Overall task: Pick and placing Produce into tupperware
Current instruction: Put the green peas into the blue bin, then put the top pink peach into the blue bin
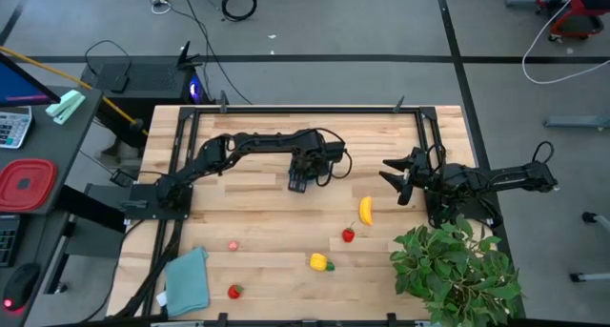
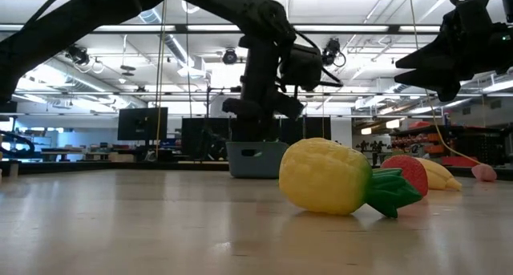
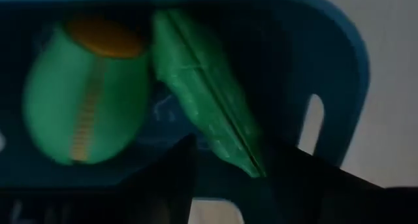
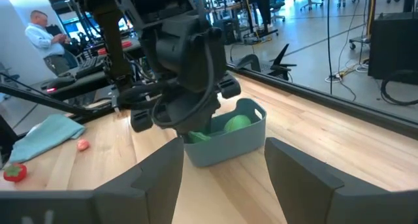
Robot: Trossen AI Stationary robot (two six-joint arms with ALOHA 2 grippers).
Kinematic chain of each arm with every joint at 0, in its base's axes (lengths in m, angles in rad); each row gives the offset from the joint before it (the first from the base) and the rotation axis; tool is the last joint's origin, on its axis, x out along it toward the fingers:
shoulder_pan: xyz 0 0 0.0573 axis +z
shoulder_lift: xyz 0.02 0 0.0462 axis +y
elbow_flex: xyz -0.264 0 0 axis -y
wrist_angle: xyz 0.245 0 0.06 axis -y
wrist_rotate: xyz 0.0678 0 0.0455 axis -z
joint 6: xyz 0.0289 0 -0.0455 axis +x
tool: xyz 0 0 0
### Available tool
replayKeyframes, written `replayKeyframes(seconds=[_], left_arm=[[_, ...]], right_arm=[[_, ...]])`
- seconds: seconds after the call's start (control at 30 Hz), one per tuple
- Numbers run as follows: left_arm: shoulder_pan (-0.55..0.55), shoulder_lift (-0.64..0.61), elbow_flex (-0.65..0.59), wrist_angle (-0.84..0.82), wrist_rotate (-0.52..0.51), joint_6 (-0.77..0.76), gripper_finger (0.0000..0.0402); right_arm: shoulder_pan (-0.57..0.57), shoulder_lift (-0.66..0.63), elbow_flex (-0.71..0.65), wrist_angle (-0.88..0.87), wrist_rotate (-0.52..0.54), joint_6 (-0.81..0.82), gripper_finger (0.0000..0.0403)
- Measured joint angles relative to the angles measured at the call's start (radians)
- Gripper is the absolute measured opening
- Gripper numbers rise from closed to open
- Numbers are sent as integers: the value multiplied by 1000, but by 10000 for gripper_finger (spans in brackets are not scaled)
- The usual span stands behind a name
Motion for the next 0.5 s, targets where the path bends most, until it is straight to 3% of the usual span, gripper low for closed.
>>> replayKeyframes(seconds=[0.2, 0.33, 0.5], left_arm=[[-14, 0, 63, -17, -135, 0, 214], [-20, 0, 145, -72, -144, -2, 225], [-38, -2, 280, -257, -172, -63, 222]], right_arm=[[0, 0, 0, 0, 0, 0, 224], [0, 0, 0, 0, 0, 0, 224], [0, 0, 0, 0, 0, 1, 224]])
